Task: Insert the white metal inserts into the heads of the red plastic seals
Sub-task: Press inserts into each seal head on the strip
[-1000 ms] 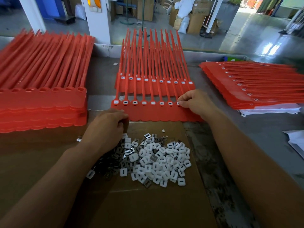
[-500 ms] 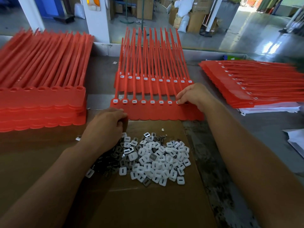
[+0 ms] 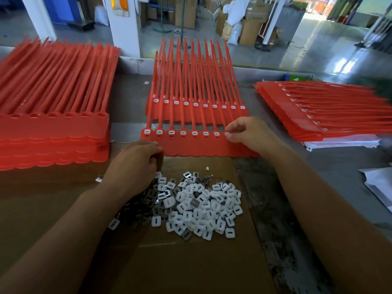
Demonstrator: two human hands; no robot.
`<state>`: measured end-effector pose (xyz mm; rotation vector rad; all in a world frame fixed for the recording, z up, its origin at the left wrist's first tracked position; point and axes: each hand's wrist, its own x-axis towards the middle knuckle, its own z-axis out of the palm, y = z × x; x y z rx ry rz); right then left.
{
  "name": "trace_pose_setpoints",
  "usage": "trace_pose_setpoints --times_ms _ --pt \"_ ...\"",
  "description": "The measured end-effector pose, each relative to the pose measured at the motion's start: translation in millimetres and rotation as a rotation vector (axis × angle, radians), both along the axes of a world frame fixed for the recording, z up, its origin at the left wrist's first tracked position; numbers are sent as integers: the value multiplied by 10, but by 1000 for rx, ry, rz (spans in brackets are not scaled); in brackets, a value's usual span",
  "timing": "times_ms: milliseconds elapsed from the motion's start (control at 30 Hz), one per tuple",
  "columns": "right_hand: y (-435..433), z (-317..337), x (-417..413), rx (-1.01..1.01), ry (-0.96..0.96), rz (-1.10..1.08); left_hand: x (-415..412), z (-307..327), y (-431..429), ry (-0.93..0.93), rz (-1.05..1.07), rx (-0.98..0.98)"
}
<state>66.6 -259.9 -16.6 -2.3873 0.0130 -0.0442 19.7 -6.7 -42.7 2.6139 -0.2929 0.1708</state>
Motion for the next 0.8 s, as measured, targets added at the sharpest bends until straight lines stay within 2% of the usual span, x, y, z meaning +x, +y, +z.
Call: trace_pose_setpoints --times_ms 100,200,300,500,667,800 --pt "87 136 -240 -51 46 187 1 4 -1 3 0 0" --pt "212 247 -450 -199 163 394 3 4 1 2 -1 6" --pt "313 278 -561 -262 230 488 0 6 3 10 -3 11" --pt "391 209 -627 -438 242 510 0 1 2 7 4 3" --pt "386 195 -629 -401 251 503 0 -3 0 9 5 2" --pt "340 194 -627 -257 234 461 -1 2 -1 8 6 0"
